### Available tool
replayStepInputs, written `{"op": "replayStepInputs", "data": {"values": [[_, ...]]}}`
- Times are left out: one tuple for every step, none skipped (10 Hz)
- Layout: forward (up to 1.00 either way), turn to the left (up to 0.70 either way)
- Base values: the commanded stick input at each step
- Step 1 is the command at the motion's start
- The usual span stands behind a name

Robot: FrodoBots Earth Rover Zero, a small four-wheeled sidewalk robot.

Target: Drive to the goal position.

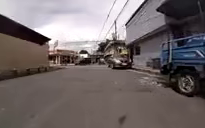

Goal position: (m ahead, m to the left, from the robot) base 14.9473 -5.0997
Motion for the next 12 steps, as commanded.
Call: {"op": "replayStepInputs", "data": {"values": [[0.7,0.0],[0.7,0.0],[0.7,0.0],[0.7,0.0],[0.7,0.0],[0.7,0.0],[0.7,0.0],[0.7,0.0],[0.7,0.0],[0.7,0.0],[0.7,0.0],[0.7,0.0]]}}
